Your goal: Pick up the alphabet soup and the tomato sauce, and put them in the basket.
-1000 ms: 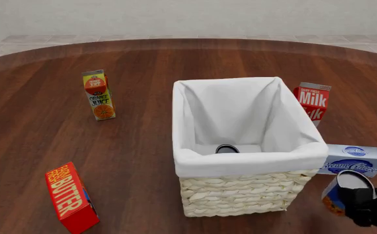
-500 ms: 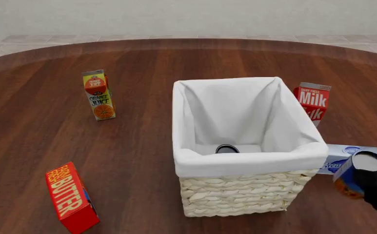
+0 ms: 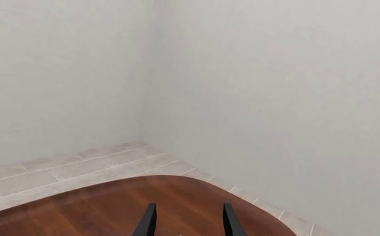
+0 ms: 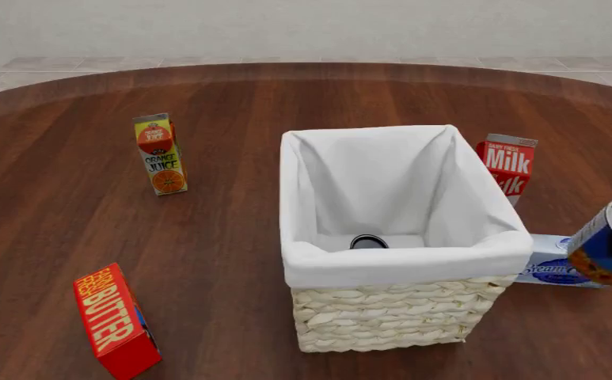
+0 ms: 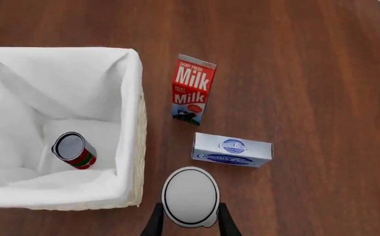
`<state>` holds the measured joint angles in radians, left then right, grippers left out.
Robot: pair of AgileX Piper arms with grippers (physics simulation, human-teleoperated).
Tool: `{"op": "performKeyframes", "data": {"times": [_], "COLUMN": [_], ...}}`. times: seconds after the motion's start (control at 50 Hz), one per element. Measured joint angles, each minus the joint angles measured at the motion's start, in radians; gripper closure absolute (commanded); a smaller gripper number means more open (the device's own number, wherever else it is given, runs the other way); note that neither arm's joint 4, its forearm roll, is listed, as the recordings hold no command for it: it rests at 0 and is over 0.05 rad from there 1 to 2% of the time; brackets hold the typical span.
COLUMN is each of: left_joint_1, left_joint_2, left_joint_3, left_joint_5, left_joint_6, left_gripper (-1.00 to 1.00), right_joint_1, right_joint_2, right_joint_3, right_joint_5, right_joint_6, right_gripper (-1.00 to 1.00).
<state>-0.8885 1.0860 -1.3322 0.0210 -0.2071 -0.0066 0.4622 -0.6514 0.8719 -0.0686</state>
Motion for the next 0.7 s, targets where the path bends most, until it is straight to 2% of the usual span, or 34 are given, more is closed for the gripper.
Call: {"op": "performKeyframes", "data": {"times": [0.38,0.7], "left_joint_1": [-0.001,-0.001], "left_joint_2": [0.000,0.002], "left_joint_3": [0.001,-0.003], "left_joint_5": [-0.002,0.000], "left_joint_6": [0.000,0.002], "left_gripper": [-1.00,-1.00], "right_joint_1": [0.011,0.062], "right_joint_2": [0.052,0.119], "right_joint_3": [-0.142,-0.269], "right_joint_5": [0.017,0.015], "right_joint_6": [-0.034,-0.055], "right_gripper": [1.00,1.00]}}
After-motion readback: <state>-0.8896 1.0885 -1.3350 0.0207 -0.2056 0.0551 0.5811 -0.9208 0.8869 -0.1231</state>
